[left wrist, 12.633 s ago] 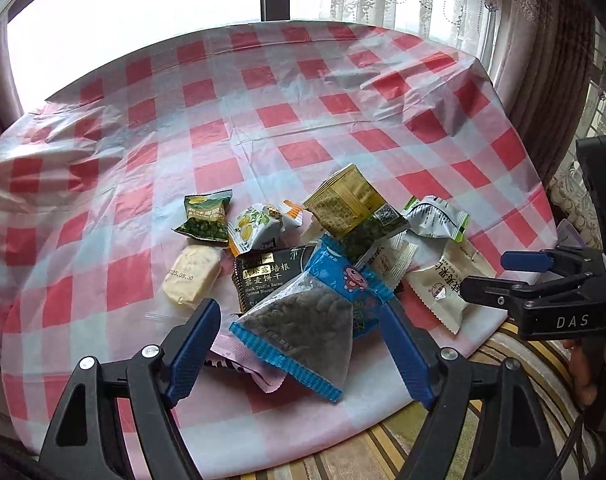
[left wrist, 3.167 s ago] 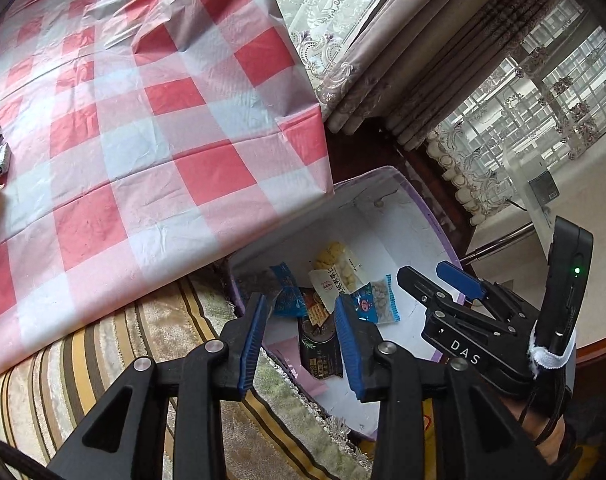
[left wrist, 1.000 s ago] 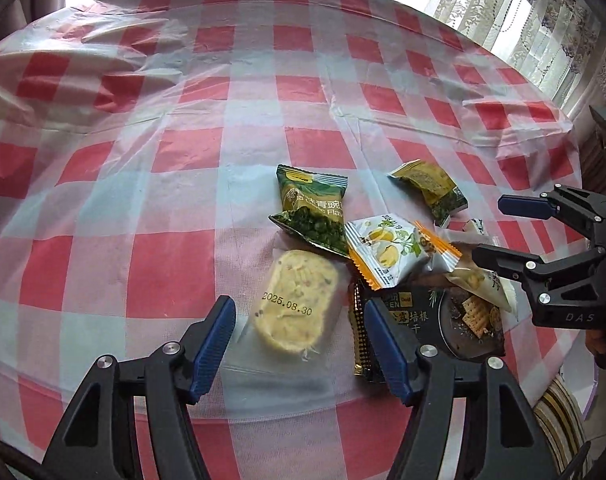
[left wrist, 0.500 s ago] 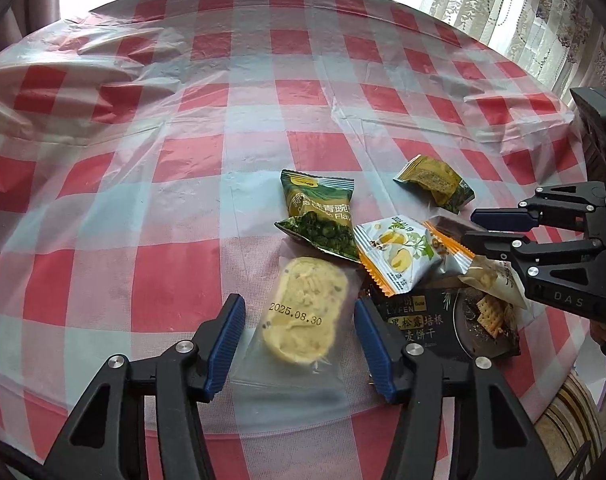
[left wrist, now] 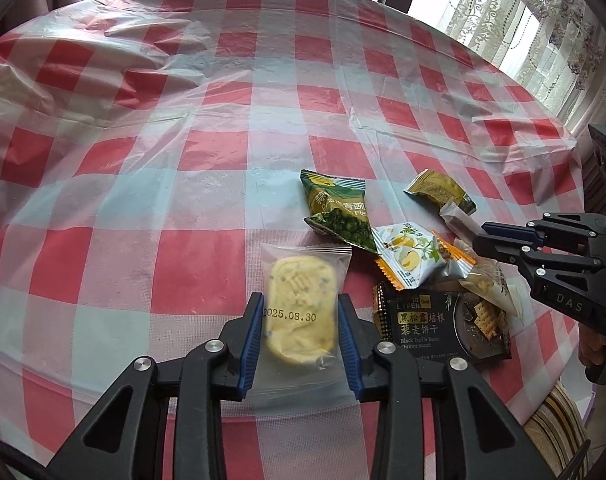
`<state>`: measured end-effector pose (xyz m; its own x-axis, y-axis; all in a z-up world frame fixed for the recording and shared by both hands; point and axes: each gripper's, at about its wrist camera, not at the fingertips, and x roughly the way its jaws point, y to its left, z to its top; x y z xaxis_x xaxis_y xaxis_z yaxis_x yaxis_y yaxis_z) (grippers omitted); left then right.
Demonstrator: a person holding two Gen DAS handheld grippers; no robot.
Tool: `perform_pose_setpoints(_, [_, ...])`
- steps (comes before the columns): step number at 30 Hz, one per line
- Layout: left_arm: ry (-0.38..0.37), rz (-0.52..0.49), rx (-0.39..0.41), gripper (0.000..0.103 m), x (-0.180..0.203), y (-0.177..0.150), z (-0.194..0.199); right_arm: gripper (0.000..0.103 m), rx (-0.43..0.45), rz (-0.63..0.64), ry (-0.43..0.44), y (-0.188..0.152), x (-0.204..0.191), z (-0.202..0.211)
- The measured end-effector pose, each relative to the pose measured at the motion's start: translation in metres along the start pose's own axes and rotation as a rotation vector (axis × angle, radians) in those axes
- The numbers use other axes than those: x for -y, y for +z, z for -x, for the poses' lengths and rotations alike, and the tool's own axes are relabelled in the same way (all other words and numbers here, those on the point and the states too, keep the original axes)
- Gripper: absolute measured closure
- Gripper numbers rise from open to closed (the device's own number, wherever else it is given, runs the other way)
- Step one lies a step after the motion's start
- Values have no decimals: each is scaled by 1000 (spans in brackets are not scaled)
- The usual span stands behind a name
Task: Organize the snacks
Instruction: 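Grasp the clear cake bag with the left tool while the right tool grasps a clear stick wrapper, then carry the cake bag and stick wrapper into the white box and release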
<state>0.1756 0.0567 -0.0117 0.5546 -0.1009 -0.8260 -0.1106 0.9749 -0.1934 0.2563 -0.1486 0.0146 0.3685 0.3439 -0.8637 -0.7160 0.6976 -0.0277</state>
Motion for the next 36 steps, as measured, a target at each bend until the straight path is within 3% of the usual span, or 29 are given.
perform_pose_setpoints(17, [-10, 11, 67, 67, 20, -13, 42, 87, 85, -184, -24, -51, 24, 60])
perform_pose_setpoints(36, [-165, -190, 42, 67, 139, -27, 48, 87, 100, -409, -169, -166, 79, 132])
